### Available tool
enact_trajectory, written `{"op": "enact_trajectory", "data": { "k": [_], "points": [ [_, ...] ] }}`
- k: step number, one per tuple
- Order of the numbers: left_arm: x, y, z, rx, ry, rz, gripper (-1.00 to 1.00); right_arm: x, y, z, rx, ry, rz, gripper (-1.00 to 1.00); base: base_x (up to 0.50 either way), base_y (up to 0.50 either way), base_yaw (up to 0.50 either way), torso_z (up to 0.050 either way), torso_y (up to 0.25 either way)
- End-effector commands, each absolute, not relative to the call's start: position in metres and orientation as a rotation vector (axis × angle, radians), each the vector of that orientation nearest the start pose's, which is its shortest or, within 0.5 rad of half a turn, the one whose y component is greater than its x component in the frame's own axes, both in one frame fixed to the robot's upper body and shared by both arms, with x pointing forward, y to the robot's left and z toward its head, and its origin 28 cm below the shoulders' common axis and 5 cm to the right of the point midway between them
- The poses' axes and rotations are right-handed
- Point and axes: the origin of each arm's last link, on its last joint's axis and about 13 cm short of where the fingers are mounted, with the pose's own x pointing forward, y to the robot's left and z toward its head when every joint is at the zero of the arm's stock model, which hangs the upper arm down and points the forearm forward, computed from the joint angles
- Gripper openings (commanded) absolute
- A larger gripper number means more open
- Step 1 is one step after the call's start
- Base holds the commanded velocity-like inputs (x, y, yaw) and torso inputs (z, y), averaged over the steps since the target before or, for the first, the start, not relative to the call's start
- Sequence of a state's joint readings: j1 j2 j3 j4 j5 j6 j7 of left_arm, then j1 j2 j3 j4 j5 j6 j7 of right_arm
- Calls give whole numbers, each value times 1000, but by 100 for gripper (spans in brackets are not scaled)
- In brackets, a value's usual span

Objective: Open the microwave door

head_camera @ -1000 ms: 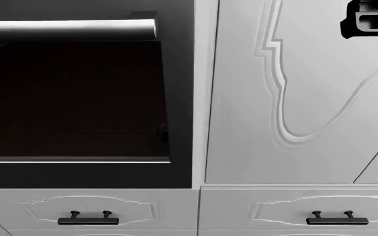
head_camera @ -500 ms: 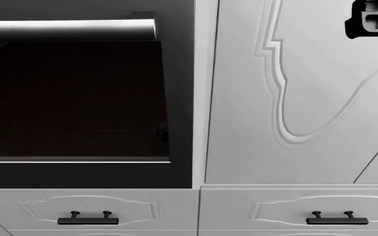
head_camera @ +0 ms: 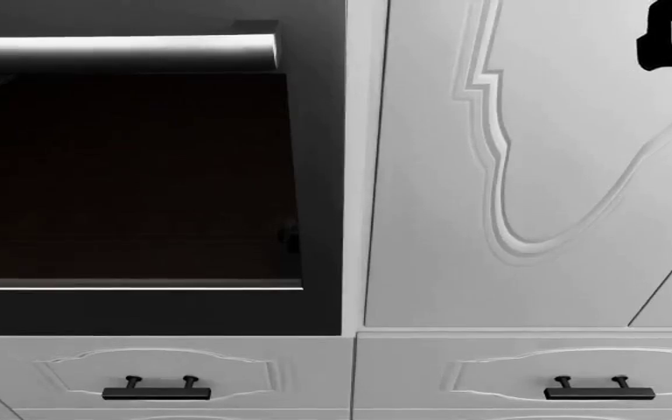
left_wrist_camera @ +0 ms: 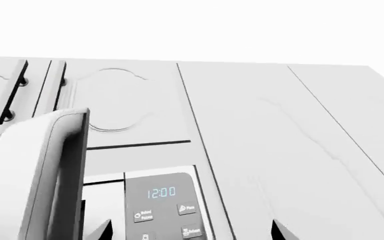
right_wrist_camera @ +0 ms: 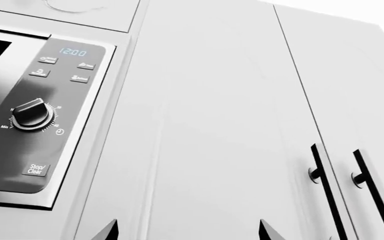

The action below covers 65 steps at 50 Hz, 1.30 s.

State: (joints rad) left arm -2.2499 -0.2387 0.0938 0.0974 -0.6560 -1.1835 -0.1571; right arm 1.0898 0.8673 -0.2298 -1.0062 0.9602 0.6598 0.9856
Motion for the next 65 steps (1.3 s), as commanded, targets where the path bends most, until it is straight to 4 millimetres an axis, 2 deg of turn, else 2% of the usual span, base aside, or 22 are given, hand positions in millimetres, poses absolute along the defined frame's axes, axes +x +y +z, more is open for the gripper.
{"op": "enact_trajectory", "data": {
  "k": [1,14,22,38,57,65],
  "points": [
    [153,188,573,133,-1026,-386,100,166,-127,330,-114,-996,-152,100,0,0,0,0,0],
    [197,163,582,164,-879,-422,100,164,-130,325,-105,-984,-164,100,0,0,0,0,0],
    [227,161,586,136,-800,-365,100,165,-130,324,-106,-979,-165,100,0,0,0,0,0],
    [264,166,582,90,-700,-230,100,165,-129,329,-112,-986,-158,100,0,0,0,0,0],
    [286,184,562,8,-642,-88,100,164,-129,328,-114,-983,-160,100,0,0,0,0,0],
    [284,193,552,-18,-668,-41,100,165,-127,329,-117,-984,-156,100,0,0,0,0,0]
  ]
}}
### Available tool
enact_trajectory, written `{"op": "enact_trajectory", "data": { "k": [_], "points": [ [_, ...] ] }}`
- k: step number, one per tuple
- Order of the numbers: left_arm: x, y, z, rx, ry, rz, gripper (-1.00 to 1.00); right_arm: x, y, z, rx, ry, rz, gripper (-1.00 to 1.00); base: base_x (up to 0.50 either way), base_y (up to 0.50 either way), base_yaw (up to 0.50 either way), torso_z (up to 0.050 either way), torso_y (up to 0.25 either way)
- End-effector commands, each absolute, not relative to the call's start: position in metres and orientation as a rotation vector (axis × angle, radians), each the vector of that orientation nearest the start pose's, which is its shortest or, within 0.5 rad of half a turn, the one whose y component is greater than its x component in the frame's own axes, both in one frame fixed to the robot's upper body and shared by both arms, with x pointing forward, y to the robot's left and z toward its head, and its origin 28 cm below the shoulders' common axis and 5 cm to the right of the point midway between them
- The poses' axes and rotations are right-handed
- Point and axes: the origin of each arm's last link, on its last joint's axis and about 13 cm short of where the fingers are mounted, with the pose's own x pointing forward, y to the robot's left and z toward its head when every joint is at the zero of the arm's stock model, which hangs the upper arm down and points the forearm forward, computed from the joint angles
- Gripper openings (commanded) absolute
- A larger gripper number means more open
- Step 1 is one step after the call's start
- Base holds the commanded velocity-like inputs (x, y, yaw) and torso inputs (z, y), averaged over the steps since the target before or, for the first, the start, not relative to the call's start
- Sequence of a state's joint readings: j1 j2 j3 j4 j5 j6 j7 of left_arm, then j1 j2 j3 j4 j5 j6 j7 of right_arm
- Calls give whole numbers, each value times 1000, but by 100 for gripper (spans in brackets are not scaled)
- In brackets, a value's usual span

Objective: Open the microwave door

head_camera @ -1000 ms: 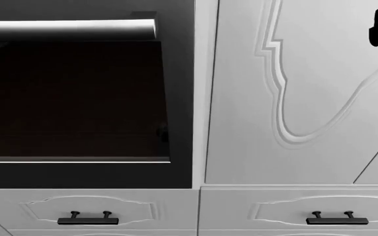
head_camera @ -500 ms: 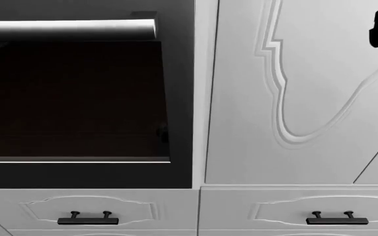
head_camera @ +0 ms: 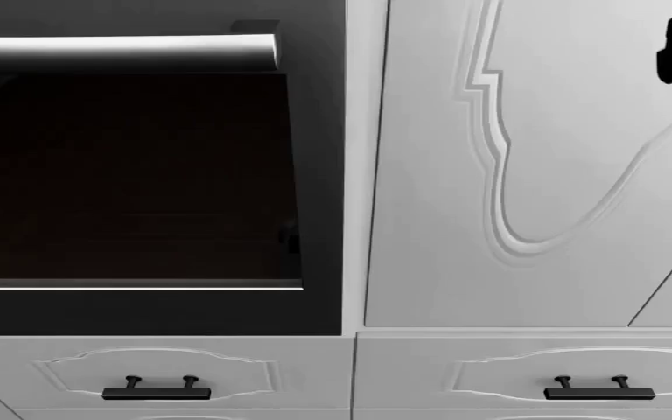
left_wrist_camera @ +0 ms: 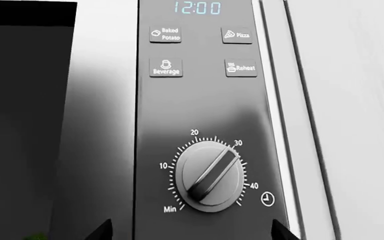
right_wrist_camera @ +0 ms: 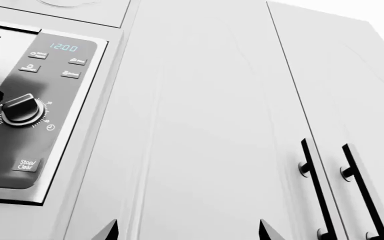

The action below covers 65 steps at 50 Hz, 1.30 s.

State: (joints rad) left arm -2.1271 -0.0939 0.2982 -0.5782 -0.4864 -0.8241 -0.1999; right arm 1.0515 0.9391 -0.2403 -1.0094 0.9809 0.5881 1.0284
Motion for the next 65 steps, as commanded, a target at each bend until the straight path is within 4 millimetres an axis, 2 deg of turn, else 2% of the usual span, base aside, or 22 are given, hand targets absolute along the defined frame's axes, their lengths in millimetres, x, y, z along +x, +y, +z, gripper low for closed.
{"op": "enact_trajectory", "data": {
  "k": [1,10,36,44,49,59,65],
  "points": [
    [284,193,550,-19,-671,-38,100,165,-127,329,-118,-984,-155,100,0,0,0,0,0],
    [275,198,540,-33,-697,-26,100,166,-127,330,-119,-985,-153,100,0,0,0,0,0],
    [223,212,525,-126,-794,-19,100,166,-126,330,-117,-985,-150,100,0,0,0,0,0],
    [208,211,524,-126,-830,-24,100,167,-126,330,-116,-986,-147,100,0,0,0,0,0],
    [212,205,524,-113,-846,-9,100,166,-126,330,-116,-986,-147,100,0,0,0,0,0],
    [232,185,535,-112,-913,91,100,164,-127,330,-116,-988,-153,100,0,0,0,0,0],
    [253,177,543,-112,-913,205,100,162,-128,329,-113,-988,-155,100,0,0,0,0,0]
  ]
}}
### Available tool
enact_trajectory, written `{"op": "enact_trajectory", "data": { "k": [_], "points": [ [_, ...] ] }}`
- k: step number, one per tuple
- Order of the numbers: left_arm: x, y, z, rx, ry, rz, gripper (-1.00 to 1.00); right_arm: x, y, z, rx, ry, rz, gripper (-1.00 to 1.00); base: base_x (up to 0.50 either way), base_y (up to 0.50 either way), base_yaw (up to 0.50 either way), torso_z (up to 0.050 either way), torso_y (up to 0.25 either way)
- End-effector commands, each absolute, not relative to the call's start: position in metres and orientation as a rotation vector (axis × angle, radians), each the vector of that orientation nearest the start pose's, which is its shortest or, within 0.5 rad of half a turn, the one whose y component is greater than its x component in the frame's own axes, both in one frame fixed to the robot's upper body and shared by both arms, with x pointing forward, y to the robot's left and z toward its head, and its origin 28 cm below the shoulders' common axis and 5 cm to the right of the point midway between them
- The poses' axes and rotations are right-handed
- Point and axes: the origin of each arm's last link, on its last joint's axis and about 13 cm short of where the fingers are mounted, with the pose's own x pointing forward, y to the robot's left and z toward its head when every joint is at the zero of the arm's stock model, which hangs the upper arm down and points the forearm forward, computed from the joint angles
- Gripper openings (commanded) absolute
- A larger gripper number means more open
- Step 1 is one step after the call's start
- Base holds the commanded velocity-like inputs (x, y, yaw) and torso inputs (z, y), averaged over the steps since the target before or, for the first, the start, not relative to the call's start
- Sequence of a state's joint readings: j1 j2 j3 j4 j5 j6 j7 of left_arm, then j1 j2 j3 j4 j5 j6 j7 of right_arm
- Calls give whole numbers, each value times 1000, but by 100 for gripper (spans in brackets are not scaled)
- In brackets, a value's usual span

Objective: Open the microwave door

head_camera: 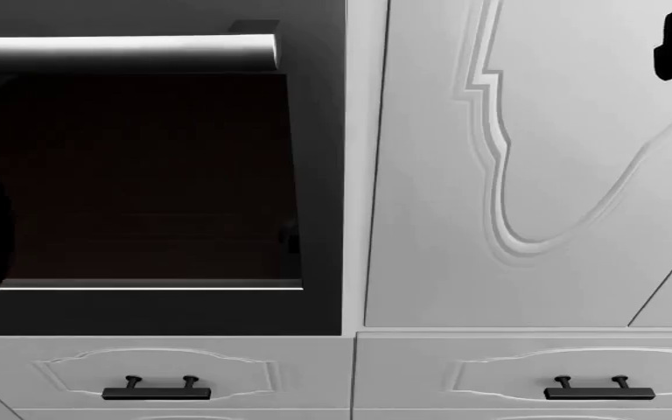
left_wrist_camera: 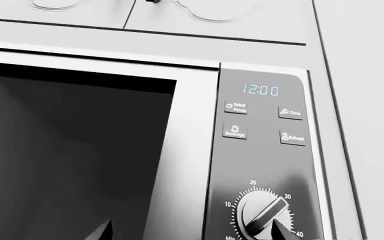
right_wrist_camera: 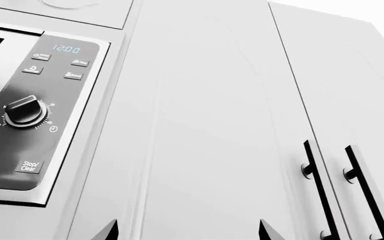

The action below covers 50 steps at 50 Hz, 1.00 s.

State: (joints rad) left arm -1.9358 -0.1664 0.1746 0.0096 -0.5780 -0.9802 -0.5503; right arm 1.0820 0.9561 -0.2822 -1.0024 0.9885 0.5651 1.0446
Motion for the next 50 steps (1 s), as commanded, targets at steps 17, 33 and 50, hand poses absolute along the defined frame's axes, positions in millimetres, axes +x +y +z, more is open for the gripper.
{"op": "enact_trajectory", "data": {
  "k": [17,33,50],
  "points": [
    [295,198,552,-65,-891,481,100,162,-127,329,-109,-987,-148,100,0,0,0,0,0],
    [306,225,543,-14,-868,635,100,163,-128,329,-105,-990,-146,100,0,0,0,0,0],
    [283,255,538,93,-940,811,100,166,-125,325,-88,-986,-136,100,0,0,0,0,0]
  ]
}}
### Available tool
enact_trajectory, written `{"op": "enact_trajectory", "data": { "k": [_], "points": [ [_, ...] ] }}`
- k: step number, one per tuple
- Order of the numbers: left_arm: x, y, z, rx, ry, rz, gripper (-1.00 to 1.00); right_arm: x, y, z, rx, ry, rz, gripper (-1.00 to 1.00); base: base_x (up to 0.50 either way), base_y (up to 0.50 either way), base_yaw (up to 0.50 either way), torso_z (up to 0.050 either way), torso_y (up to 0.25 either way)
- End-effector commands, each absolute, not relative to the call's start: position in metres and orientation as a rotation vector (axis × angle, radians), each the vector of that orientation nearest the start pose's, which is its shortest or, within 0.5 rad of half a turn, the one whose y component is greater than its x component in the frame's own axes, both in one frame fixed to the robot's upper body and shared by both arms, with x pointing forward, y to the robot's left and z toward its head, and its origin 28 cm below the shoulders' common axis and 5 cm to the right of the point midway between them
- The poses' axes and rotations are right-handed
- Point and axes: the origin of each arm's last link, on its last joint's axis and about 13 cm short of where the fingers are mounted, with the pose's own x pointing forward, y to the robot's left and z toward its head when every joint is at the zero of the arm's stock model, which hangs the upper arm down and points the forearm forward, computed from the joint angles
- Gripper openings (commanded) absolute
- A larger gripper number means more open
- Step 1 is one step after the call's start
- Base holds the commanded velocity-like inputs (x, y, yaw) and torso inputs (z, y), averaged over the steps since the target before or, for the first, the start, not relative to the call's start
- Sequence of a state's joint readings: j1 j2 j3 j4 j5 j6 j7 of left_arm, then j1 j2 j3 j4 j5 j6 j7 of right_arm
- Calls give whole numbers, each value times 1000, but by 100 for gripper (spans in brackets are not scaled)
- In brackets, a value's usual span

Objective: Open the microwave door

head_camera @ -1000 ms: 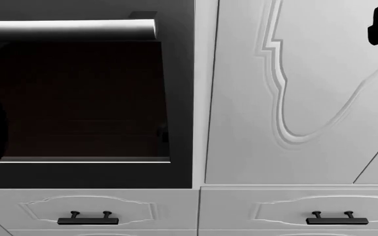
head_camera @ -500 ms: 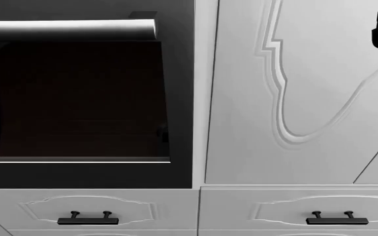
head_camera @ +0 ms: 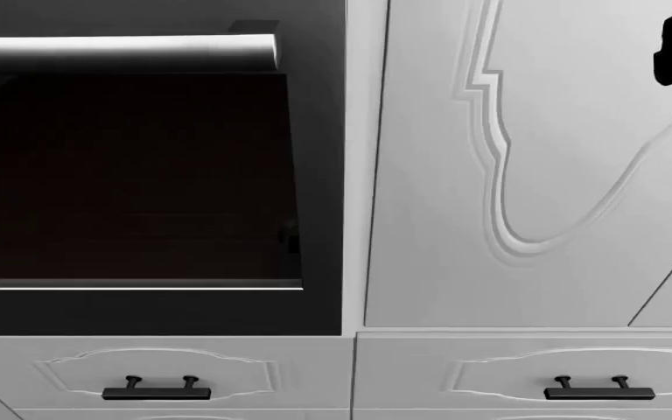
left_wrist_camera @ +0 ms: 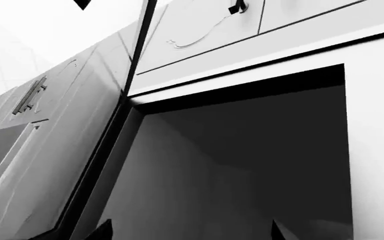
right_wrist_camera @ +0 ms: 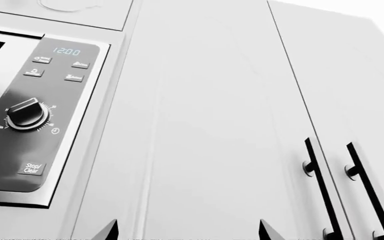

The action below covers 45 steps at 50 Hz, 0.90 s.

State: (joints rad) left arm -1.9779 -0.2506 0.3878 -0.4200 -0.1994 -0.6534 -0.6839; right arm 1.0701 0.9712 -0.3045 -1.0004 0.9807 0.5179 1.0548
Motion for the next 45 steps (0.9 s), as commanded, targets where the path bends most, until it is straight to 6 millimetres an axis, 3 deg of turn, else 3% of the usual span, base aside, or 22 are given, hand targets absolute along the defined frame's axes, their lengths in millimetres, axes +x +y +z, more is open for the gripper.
{"op": "enact_trajectory", "data": {
  "k": [1,18,45],
  "points": [
    [281,256,538,90,-943,818,100,166,-125,325,-88,-985,-136,100,0,0,0,0,0],
    [258,284,533,59,-968,939,100,167,-124,325,-87,-984,-129,100,0,0,0,0,0],
    [232,352,522,120,-887,1140,100,171,-119,328,-93,-985,-108,100,0,0,0,0,0]
  ]
}}
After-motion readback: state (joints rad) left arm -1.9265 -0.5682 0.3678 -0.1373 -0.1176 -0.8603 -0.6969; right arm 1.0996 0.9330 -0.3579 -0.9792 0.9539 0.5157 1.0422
